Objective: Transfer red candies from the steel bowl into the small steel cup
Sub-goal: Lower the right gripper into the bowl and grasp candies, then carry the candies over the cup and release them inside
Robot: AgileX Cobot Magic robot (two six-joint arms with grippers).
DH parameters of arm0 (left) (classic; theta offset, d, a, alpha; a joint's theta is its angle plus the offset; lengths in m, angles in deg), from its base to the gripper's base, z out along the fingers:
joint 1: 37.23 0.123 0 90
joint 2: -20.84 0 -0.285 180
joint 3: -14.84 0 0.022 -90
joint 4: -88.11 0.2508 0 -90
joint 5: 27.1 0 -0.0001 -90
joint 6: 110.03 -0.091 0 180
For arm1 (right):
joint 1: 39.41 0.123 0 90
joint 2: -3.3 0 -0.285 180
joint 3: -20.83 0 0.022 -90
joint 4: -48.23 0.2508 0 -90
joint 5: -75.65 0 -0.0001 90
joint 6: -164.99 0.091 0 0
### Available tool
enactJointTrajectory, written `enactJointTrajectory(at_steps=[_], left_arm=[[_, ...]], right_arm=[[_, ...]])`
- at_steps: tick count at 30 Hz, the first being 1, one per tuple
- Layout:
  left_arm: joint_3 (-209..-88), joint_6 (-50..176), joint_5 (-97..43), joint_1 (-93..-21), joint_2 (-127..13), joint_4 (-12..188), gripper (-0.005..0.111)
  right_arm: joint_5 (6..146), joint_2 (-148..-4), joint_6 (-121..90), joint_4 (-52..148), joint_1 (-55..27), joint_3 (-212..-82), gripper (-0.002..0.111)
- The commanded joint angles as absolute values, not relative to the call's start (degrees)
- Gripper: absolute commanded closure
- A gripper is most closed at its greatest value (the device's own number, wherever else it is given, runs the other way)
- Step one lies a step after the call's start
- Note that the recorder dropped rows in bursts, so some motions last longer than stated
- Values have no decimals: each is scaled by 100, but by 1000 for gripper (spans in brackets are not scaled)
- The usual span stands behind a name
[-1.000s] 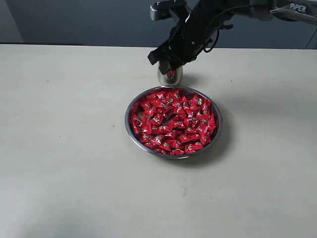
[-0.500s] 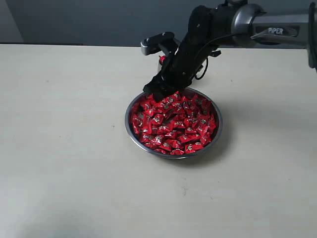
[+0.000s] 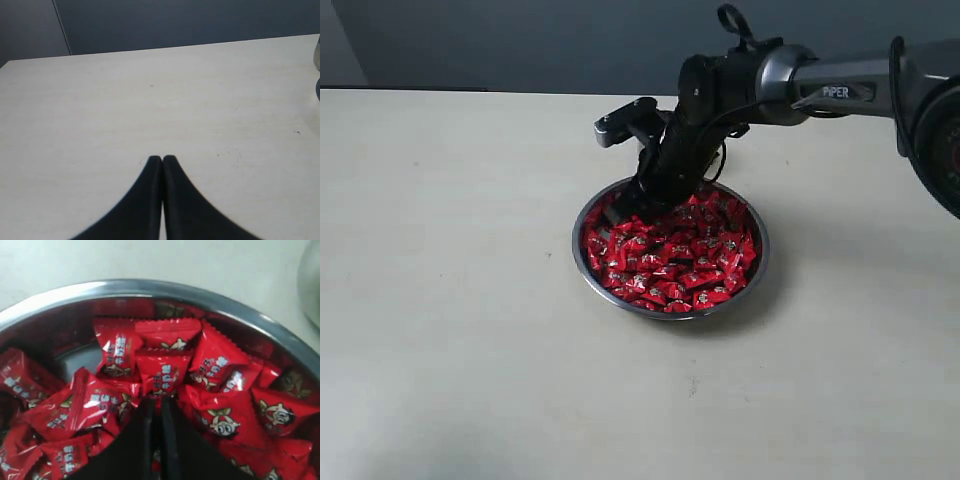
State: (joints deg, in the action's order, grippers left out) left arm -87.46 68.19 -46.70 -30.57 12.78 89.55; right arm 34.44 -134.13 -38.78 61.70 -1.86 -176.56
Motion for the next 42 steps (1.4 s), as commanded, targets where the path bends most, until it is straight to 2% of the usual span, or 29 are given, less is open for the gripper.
enactJointTrajectory(at_steps=[1,9,16,28,42], left_arm=[[-8794,6828,-4640,-3103,1305,8966,106],[-8794,6828,-4640,-3103,1305,8966,106],[-8794,6828,-4640,-3103,1305,8966,106],[-8794,6828,-4640,-3103,1305,8966,106],[-8794,6828,-4640,-3103,1305,8966,106]], right_arm=[[3274,-13300,-3837,6022,-196,-17649,108],[3391,-12639,-3812,5960,-209,-17649,108],[4303,-12272,-3730,5757,-273,-17649,108],[6217,-12690,-3292,6034,-872,-17660,108],[6487,-13162,-3292,6311,-915,-17668,108]])
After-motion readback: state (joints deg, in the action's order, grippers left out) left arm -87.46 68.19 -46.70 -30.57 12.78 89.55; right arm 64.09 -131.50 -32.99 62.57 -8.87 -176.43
